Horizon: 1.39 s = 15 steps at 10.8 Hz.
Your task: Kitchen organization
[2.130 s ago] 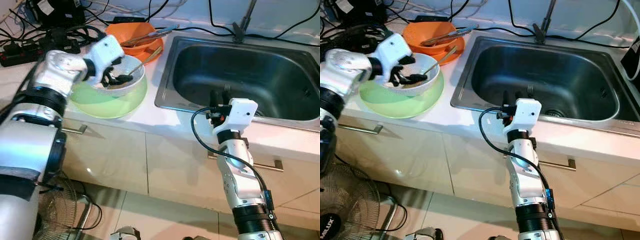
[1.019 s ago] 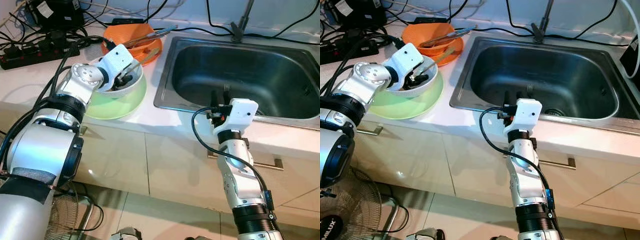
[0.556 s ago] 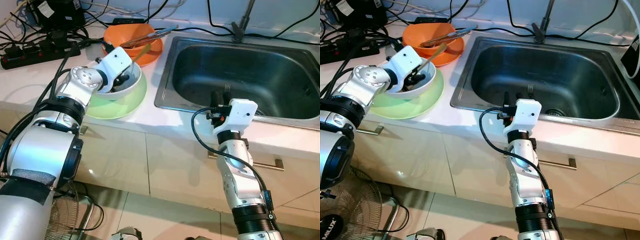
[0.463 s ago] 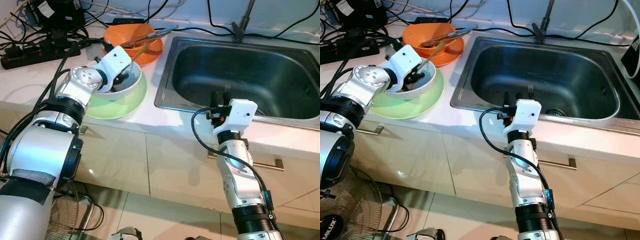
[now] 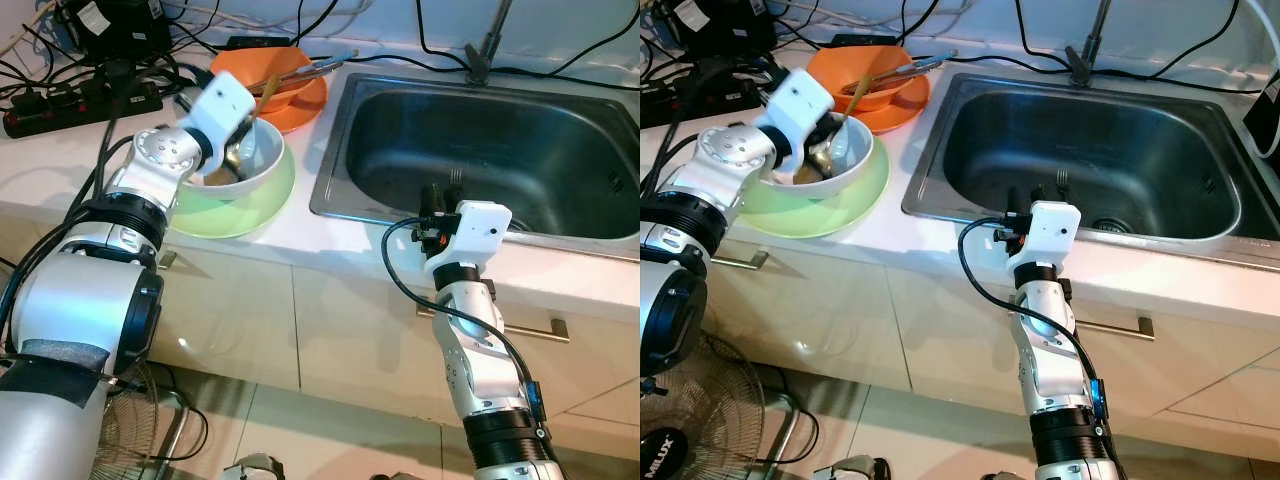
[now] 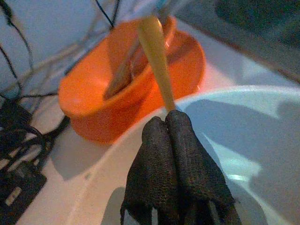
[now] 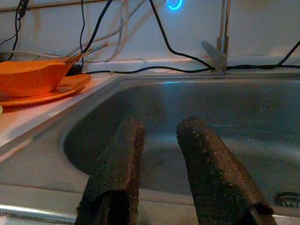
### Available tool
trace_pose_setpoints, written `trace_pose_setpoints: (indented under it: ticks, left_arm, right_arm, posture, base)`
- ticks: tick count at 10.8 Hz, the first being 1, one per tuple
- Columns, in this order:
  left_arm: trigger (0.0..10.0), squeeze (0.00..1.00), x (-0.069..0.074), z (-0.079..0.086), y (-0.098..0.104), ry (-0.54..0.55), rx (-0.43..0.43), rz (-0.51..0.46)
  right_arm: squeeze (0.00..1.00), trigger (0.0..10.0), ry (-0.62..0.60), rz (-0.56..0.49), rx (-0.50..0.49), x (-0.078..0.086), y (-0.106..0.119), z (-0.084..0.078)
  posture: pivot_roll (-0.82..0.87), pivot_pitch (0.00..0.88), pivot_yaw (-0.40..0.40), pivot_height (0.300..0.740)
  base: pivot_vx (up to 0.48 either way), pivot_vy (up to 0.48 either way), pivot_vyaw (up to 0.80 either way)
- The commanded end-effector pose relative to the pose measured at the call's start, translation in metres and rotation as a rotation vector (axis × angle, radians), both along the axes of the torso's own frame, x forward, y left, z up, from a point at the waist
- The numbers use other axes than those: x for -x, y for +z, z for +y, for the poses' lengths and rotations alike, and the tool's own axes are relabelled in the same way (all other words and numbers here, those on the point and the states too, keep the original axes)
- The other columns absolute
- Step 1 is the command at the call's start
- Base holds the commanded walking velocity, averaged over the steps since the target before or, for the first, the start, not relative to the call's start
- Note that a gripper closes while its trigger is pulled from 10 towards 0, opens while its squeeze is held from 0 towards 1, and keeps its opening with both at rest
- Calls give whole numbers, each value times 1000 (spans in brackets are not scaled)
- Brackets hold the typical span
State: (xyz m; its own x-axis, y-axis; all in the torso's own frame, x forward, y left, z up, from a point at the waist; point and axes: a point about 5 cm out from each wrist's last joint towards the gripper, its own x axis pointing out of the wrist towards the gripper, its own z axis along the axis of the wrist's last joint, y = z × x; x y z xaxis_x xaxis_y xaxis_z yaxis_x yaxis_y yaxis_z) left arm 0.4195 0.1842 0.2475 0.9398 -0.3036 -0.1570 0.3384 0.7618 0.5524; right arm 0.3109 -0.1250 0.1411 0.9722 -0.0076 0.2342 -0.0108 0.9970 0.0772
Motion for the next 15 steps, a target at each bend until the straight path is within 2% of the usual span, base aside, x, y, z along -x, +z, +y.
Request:
trace_pose_setpoints:
  ticks: [1,5,6,7,9,10,11,13,15]
  left_arm:
    - [0,0,0,-1,9,2,32,-61]
    - [0,0,1,-5,37,-19,134,-263]
    - [1412,0,2,-7,45,-34,163,-311]
    - [10000,0,4,-8,54,-54,196,-367]
    - [10000,0,7,-2,61,-64,234,-429]
    - [10000,0,7,-1,59,-64,221,-411]
    - [10000,1000,7,-2,52,-71,212,-378]
    - [10000,1000,8,-13,42,-158,201,-334]
    - [10000,1000,8,-20,31,-214,140,-264]
  right_arm:
    - [0,10000,-1,1,2,-1,1,1]
    - [0,10000,5,5,2,0,-1,3]
    - [0,10000,8,4,2,0,-1,4]
    - [0,10000,12,5,1,0,-1,5]
    - [0,10000,15,7,0,0,-2,5]
    - [0,10000,16,7,0,0,-2,5]
    - [0,10000,18,8,1,-1,-2,5]
    - [0,10000,13,10,5,-1,-2,2]
    - [0,10000,8,10,8,-2,-2,1]
  posture:
    - [44,39,32,740]
    - [48,30,28,740]
    - [49,27,27,740]
    - [50,22,28,740]
    - [54,22,27,740]
    - [58,24,25,740]
    - [56,30,25,740]
    - [54,36,19,740]
    - [54,42,16,740]
  base:
    - [0,0,0]
    - [0,0,0]
    - [0,0,0]
    - [0,0,0]
    - [0,0,0]
    - [0,0,0]
    - [0,0,0]
    - [0,0,0]
    - [0,0,0]
